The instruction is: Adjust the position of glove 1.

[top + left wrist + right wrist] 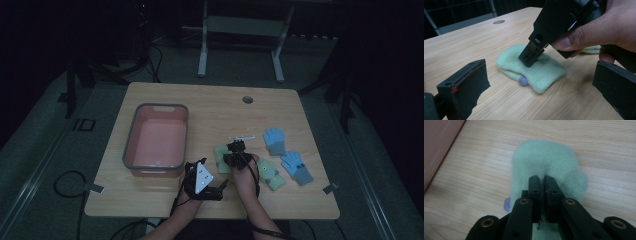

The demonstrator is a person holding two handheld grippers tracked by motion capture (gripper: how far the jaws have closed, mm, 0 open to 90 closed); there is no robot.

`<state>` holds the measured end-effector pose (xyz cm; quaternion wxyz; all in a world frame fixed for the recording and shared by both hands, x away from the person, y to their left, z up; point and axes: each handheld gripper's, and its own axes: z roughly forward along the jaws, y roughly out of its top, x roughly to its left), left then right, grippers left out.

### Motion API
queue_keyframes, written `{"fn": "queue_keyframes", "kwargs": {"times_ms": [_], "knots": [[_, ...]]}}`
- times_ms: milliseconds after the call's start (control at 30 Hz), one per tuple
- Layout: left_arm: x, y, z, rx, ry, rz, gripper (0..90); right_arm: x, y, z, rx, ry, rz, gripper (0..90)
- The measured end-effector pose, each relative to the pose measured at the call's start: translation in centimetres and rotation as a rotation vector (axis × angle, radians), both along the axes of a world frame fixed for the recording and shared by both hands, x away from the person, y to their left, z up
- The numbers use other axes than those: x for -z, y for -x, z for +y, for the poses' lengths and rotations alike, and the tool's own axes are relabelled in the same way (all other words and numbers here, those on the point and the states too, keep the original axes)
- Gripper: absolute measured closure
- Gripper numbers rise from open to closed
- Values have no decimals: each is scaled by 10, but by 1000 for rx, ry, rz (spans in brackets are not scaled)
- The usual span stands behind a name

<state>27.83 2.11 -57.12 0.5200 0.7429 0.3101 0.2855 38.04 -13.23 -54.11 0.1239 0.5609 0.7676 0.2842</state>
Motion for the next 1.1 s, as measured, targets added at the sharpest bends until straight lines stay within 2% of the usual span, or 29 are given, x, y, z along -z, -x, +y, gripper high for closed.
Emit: {"fn": "queue_keyframes", "kwargs": {"times_ms": [67, 100, 133, 233, 267, 400, 500, 600, 700, 900, 1100], "knots": [[0, 0, 0, 0, 0, 0, 2, 0, 0, 0, -2, -2, 2, 844], [0, 0, 0, -2, 0, 1, 2, -1, 0, -1, -2, -19, 9, 801], [0, 0, 0, -2, 0, 1, 2, -1, 0, -1, -2, -19, 9, 801], [0, 0, -1, -2, -1, -2, 2, -6, 2, 0, -43, 12, -15, 723], [0, 0, -1, -2, -5, -4, 2, -8, 3, 0, -61, 28, -21, 713], [0, 0, -1, -5, -4, -4, 2, -15, 3, -7, -87, 34, -42, 702], [0, 0, 0, -6, 0, -1, 2, -19, 2, -12, -93, 25, -52, 692], [0, 0, 0, -5, -1, 0, 2, -31, 0, -22, -121, 19, -90, 676], [0, 0, -1, -6, -5, 1, 2, -35, 0, -28, -132, 18, -95, 675], [0, 0, -1, -3, -7, 0, 2, -44, -1, -53, -179, 2, -111, 661], [0, 0, -1, -4, -6, 2, 2, -51, 3, -78, -213, 29, -138, 659]]}}
